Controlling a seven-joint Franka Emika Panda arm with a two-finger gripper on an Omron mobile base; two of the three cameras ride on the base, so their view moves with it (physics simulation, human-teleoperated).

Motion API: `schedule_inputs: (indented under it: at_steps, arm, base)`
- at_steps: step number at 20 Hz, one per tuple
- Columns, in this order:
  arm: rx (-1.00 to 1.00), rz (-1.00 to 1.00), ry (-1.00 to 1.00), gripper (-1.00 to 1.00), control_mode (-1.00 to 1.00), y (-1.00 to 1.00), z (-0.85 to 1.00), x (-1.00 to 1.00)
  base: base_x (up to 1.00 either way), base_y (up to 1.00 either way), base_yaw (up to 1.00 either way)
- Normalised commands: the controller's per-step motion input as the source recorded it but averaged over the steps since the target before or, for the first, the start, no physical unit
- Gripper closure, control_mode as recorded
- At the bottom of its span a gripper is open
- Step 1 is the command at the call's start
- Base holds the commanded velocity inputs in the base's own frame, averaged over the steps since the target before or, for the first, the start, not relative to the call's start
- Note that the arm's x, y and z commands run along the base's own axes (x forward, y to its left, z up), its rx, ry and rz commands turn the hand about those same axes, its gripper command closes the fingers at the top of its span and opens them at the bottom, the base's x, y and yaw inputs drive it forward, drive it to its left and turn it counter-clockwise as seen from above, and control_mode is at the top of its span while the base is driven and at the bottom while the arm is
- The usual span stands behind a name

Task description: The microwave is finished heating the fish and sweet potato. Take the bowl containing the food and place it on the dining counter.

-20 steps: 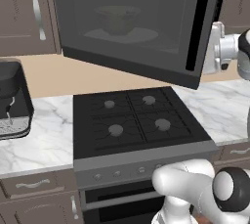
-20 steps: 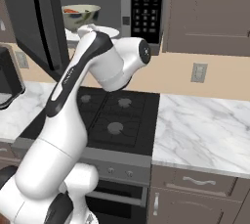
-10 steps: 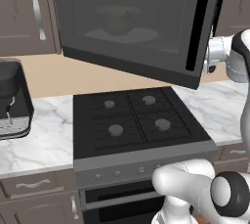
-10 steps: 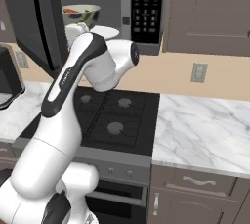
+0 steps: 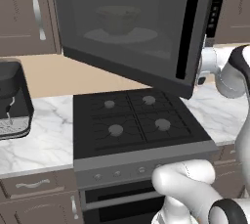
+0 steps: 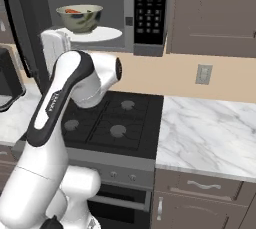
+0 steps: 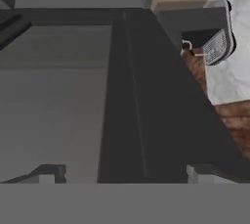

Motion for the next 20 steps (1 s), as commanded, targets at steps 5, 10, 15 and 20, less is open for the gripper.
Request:
schedule_inputs:
  at_steps: [5,10,15,20]
  arm:
    - [0.08,0.01,0.00,-1.00,-1.00,0.97,0.00,-0.61]
    - [0.00,0.00,0.00,-1.00,-1.00,1.00,0.00,-0.32]
    - [-0.08,-0.11,0.00,-1.00,-1.00,1.00,0.00,0.07]
    - [-0.09,-0.07,0.09,-1.00,-1.00,0.49,0.00,0.19]
  base:
    - [0.00,0.00,0.00]
    - [0.00,0.00,0.00]
    - [0.00,0.00,0.00]
    - [0.00,0.00,0.00]
